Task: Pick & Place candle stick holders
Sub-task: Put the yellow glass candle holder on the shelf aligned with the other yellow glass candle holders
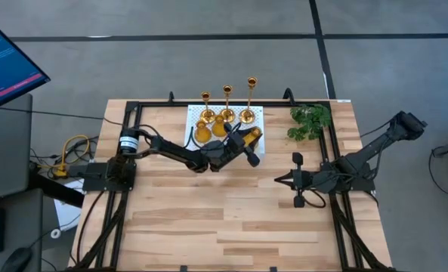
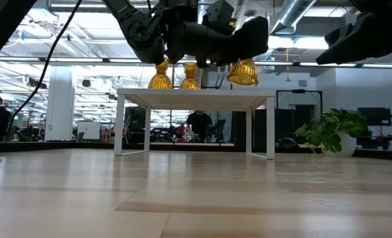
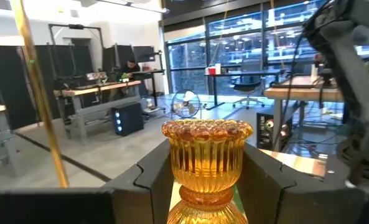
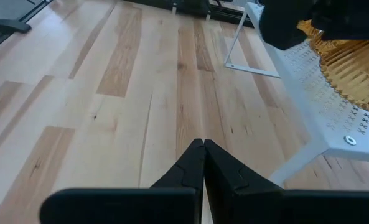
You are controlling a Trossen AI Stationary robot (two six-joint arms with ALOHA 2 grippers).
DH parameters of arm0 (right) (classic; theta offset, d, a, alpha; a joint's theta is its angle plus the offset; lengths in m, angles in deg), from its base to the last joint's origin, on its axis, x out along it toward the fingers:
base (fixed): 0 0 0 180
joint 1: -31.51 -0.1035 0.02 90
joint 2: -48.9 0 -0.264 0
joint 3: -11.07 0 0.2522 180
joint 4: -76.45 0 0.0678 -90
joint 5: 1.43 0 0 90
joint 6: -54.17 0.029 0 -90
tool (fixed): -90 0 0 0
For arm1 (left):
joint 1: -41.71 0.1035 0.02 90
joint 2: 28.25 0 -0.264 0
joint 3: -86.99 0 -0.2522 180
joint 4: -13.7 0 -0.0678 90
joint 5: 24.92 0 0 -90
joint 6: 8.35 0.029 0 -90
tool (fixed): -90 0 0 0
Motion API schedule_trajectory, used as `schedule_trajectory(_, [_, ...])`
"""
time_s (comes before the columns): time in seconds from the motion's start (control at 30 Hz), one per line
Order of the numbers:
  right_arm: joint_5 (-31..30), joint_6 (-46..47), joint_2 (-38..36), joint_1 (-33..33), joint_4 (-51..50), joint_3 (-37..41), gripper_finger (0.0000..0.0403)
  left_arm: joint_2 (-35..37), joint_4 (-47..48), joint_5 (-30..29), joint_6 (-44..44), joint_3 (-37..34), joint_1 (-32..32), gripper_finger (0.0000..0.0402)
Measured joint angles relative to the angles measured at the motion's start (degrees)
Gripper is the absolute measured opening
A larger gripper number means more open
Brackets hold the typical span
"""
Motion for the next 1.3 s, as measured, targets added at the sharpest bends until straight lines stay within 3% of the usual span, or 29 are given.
schedule_trajectory(0.53, [-0.2, -0.7, 0.0, 0.0, 0.0, 0.0, 0.0, 0.0, 4.2, -1.1, -3.3, -0.1, 0.7, 0.0146])
schedule_trajectory(0.8, [-0.2, -0.6, 0.0, 0.0, 0.0, 0.0, 0.0, 0.0, 6.1, -1.1, -6.9, -0.1, 0.7, 0.0166])
schedule_trajectory(1.3, [0.2, -0.5, 0.0, 0.0, 0.0, 0.0, 0.0, 2.0, 5.2, -0.9, -2.6, -0.1, 0.7, 0.0171])
